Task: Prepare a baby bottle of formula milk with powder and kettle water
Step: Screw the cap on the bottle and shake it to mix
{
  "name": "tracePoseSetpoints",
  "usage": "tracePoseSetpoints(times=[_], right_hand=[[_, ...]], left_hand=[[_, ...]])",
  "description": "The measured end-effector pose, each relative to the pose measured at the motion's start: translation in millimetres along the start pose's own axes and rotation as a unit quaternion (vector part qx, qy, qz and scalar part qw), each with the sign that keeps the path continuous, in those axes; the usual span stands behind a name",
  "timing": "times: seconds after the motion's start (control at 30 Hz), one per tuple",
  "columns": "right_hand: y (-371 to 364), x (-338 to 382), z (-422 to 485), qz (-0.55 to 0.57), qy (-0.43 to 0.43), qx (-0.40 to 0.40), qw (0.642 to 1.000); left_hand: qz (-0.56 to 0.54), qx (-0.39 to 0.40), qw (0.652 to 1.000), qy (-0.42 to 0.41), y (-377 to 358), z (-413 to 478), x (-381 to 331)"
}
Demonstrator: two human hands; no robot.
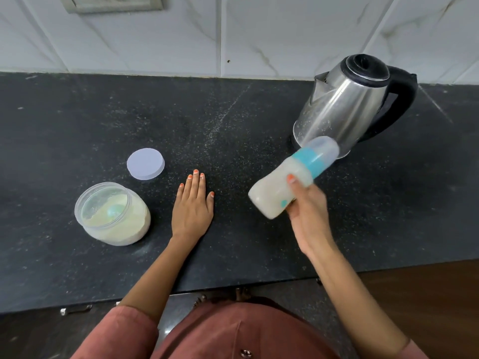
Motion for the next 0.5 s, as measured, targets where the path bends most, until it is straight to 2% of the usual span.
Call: tracePoseSetpoints(times=[0.1,0.17,0.23,0.3,0.33,0.43,0.5], right_hand=[[-11.6,-14.6,-18.8,-0.183,-0.045,0.103,0.977],[-7.5,-9.2,-13.9,-0.153,-0.038,0.090,0.983],[-0.2,2.0,-2.1,-0.021,-0.018,0.016,0.999],[4.6,5.2,4.3,0.043,0.006,-0.037,0.998],[1.9,2.8,2.2,0.025,0.002,-0.028,0.999],[-9.1,-13.9,-14.6,-0.146,-0.031,0.072,0.986],[-8.1,-14.3,-16.9,-0.162,-0.033,0.090,0.982]], left_hand=[[-0.001,0.005,1.000,0.002,0.5,0.3,0.3],[-0.003,0.003,1.000,0.002,0.4,0.1,0.0],[-0.007,-0.002,1.000,0.001,0.9,0.1,-0.5],[-0.007,-0.001,1.000,0.001,0.5,-0.3,-0.2],[-0.006,0.001,1.000,0.002,0.2,-0.7,-0.2],[-0.004,0.002,1.000,0.003,0.7,0.1,0.2],[-0.005,0.002,1.000,0.003,0.6,0.3,-0.3]])
Point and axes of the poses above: each hand's wrist, its own z-axis towards the middle knuckle, its own y-axis out of the back of the hand, x = y × z, the point moved 6 cm from there along z, towards the middle knuckle, and after that the axes turned 2 degrees about y, right-handed, at the moved point
